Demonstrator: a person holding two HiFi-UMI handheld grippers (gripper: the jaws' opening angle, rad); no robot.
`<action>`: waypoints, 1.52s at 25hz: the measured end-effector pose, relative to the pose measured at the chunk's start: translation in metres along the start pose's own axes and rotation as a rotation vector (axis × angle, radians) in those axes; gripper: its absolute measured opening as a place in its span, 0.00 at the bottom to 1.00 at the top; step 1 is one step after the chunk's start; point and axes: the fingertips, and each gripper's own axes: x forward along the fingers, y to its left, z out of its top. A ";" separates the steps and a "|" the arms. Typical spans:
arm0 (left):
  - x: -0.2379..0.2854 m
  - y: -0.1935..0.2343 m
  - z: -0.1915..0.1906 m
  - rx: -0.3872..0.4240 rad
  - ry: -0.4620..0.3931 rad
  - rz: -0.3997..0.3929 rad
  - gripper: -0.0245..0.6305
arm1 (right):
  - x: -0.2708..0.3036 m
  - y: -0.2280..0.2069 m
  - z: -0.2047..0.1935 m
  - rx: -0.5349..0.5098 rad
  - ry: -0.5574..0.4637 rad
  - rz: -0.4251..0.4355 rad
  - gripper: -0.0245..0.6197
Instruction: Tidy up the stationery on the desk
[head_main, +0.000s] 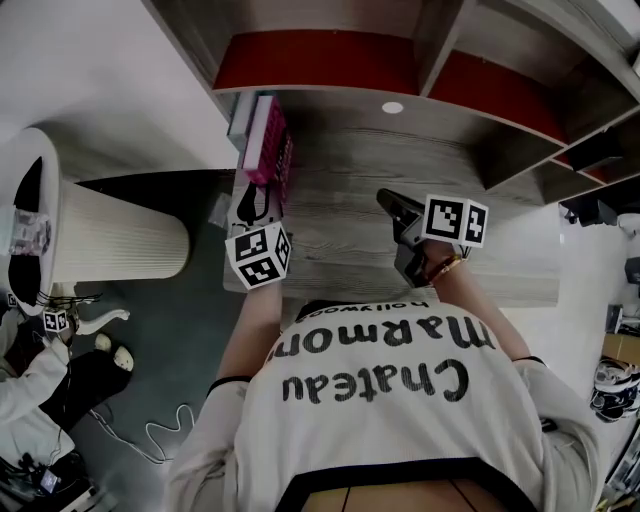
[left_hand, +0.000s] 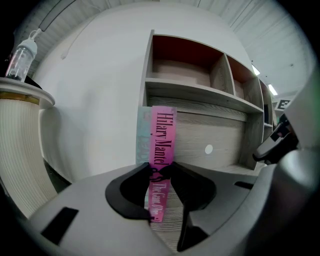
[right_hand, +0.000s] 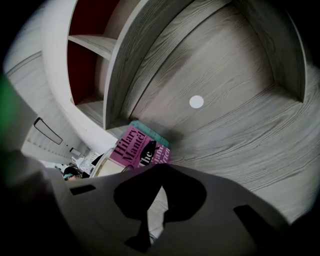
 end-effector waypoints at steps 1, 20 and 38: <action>0.001 0.001 0.000 -0.001 0.001 0.000 0.25 | 0.000 -0.001 0.000 0.002 -0.003 -0.001 0.06; 0.015 0.006 0.002 -0.047 0.027 -0.002 0.26 | -0.014 -0.004 0.006 0.022 -0.063 -0.022 0.06; 0.030 0.005 0.006 -0.068 0.044 -0.014 0.26 | -0.032 -0.014 0.006 0.044 -0.108 -0.060 0.06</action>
